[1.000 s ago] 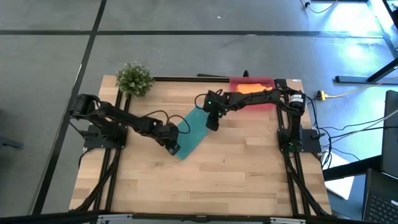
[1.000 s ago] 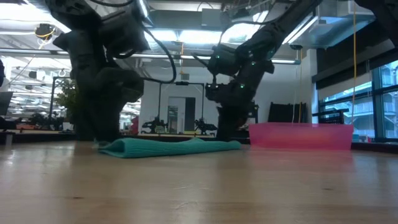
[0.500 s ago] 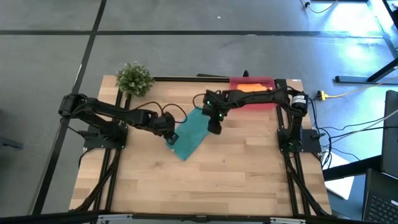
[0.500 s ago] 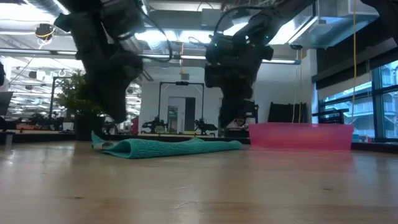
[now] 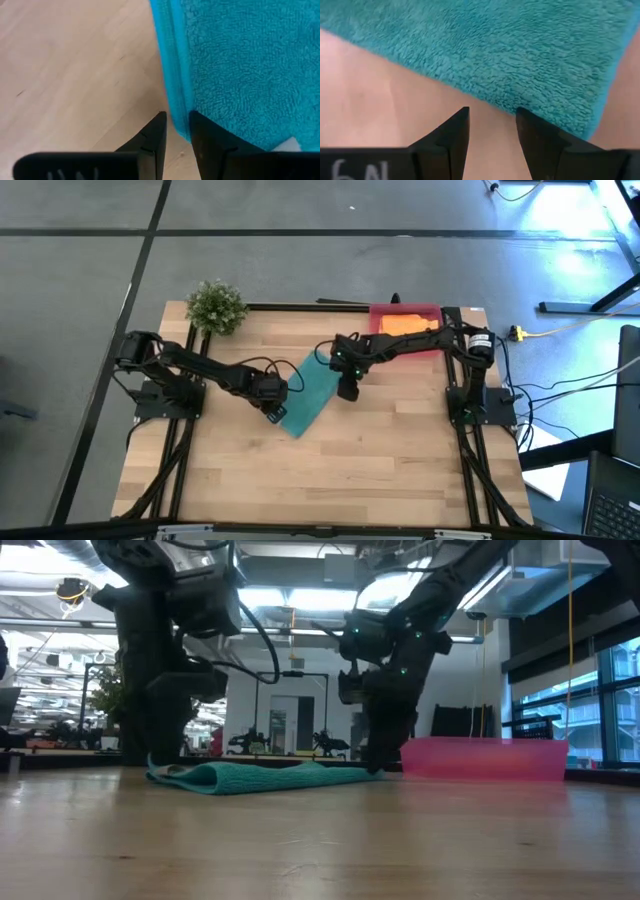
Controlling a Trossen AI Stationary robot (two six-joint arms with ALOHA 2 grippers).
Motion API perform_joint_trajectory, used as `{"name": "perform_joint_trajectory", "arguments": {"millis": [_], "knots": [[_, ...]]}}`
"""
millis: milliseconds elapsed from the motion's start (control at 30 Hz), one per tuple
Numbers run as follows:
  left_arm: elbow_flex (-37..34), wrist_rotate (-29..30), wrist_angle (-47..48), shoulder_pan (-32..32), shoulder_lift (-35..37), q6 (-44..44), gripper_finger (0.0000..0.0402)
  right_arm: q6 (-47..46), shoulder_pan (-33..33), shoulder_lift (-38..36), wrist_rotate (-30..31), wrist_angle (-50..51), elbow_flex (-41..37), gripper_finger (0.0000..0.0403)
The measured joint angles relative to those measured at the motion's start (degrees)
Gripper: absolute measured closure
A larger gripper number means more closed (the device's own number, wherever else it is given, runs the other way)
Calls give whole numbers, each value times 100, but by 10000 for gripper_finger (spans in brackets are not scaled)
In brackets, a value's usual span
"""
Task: Roll microfiber towels into tight, uniform cylinder then place into a basket
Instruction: Fold the blue microfiber towel
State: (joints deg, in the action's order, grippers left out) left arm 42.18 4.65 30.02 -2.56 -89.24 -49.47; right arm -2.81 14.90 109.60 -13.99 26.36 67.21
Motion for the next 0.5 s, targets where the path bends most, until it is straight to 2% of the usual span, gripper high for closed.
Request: {"name": "perform_joint_trajectory", "arguments": {"millis": [300, 500], "knots": [[-9, -29, -117, -240, -49, -262, 323, -1, 236, 0, 224, -767, -355, 240], [-20, -259, -479, -402, -53, -383, 323, 6, 364, -4, 247, -1356, -573, 240]]}}
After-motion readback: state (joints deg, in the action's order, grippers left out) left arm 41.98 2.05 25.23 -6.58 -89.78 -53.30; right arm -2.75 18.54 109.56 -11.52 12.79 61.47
